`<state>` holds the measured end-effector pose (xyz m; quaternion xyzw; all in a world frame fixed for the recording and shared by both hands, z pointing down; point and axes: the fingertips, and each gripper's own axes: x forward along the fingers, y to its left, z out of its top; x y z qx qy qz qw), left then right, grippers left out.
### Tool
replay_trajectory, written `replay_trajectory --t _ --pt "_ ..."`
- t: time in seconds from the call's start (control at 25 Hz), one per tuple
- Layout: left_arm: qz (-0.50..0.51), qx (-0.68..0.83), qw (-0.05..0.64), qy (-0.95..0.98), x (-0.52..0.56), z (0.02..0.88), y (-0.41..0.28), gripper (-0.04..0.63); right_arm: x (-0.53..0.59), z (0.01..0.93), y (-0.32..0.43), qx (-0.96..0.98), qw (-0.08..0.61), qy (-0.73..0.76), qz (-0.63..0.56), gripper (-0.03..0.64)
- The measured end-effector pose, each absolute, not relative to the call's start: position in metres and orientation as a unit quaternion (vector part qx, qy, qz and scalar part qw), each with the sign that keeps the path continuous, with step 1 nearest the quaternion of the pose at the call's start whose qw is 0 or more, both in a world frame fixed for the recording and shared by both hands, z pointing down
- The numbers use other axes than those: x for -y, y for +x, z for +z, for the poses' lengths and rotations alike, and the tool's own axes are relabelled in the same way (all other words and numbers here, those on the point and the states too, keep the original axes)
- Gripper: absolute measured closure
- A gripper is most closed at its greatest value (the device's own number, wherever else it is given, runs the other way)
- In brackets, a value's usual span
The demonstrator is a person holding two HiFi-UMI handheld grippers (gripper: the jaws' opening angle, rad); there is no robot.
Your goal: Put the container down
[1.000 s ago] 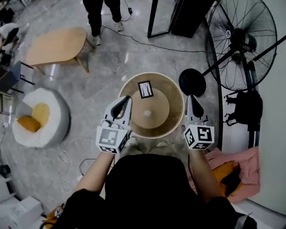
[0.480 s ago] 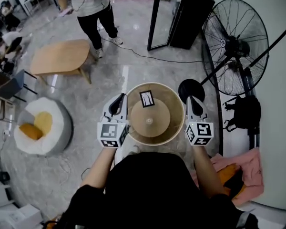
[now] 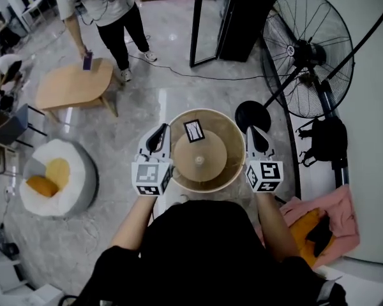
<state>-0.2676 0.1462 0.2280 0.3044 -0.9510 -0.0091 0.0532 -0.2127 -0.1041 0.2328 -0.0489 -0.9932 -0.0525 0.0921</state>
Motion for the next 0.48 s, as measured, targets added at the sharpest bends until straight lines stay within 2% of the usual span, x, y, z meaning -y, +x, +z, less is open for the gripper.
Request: replay_trajectory --t 0.48 --pt "-0.005 0.945 0.049 0.323 -0.131 0.232 -0.27 0.563 0.11 0.23 -0.212 0.994 0.082 -0.038 -0.056 0.595"
